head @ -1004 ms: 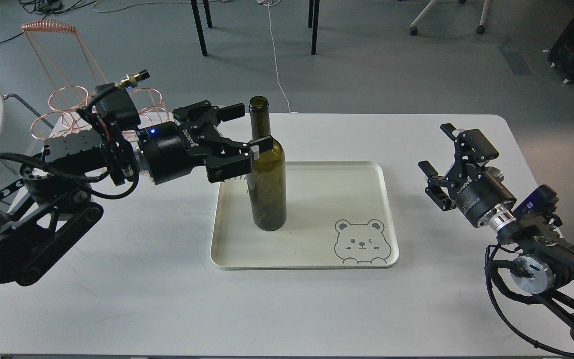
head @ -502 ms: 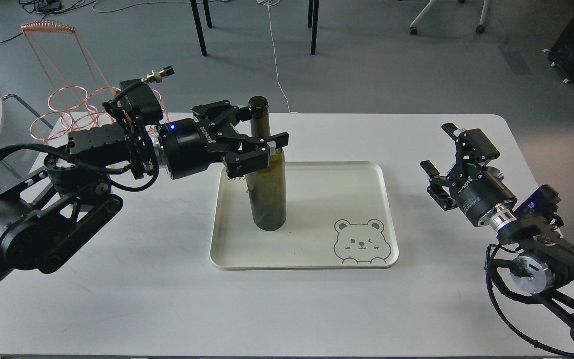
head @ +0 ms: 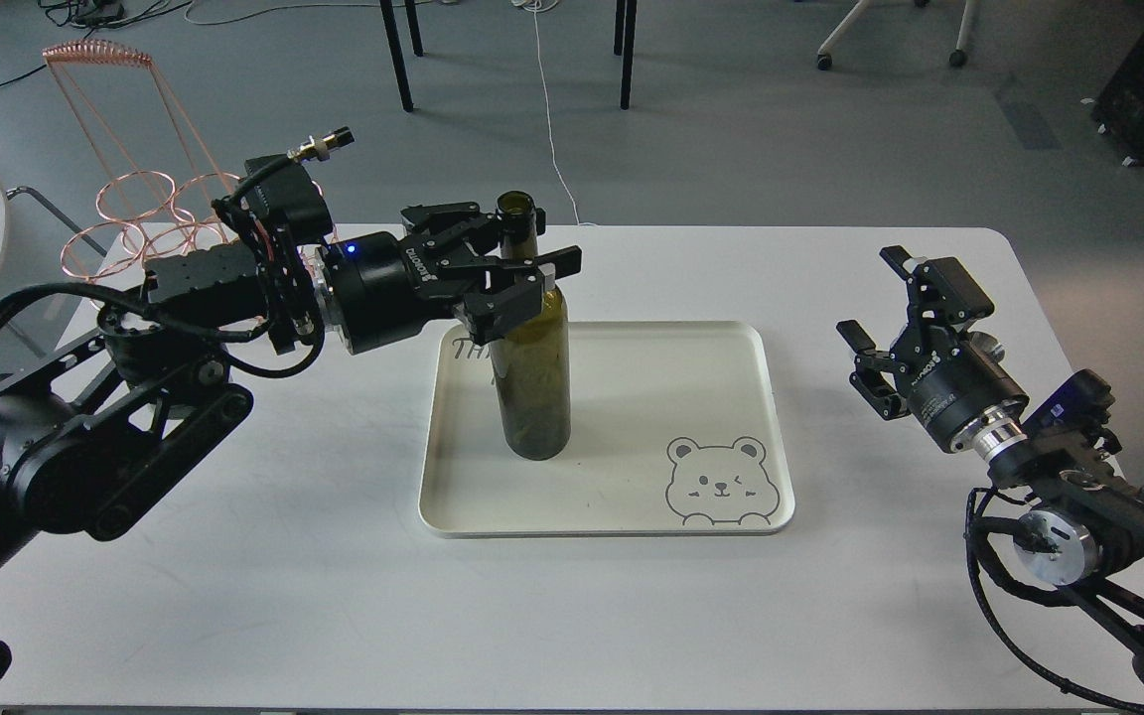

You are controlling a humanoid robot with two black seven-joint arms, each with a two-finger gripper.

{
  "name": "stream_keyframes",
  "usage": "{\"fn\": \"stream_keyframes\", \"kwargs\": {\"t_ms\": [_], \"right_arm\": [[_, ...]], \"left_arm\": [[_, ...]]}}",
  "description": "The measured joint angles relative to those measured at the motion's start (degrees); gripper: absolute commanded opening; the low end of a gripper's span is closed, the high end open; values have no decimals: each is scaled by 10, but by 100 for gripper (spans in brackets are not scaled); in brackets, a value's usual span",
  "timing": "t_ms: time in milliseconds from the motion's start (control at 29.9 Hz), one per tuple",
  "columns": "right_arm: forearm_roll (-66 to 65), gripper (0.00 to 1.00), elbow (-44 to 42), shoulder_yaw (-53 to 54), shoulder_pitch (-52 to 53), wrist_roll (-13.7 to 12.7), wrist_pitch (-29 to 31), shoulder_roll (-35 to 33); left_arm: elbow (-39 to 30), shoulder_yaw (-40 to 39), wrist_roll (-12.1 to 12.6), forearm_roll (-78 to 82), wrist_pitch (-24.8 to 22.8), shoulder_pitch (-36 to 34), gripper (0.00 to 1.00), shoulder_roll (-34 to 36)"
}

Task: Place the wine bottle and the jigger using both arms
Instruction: 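Lift the bottle and carry it over the copper rack with the left gripper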

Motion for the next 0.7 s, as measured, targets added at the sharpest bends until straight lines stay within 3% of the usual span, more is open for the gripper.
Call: {"fn": "stream_keyframes", "kwargs": {"t_ms": [301,536,703], "right_arm": [[-1,99,0,0,1,0,-1,1],[-1,98,0,1,2,0,-2,0],[-1,98,0,1,2,0,-6,1]], "left_arm": [[-7,-5,0,-13,0,-6,8,11],[-10,-6,0,-125,-3,-93,8,108],[44,-1,0,-179,-7,-154,8,169]]}}
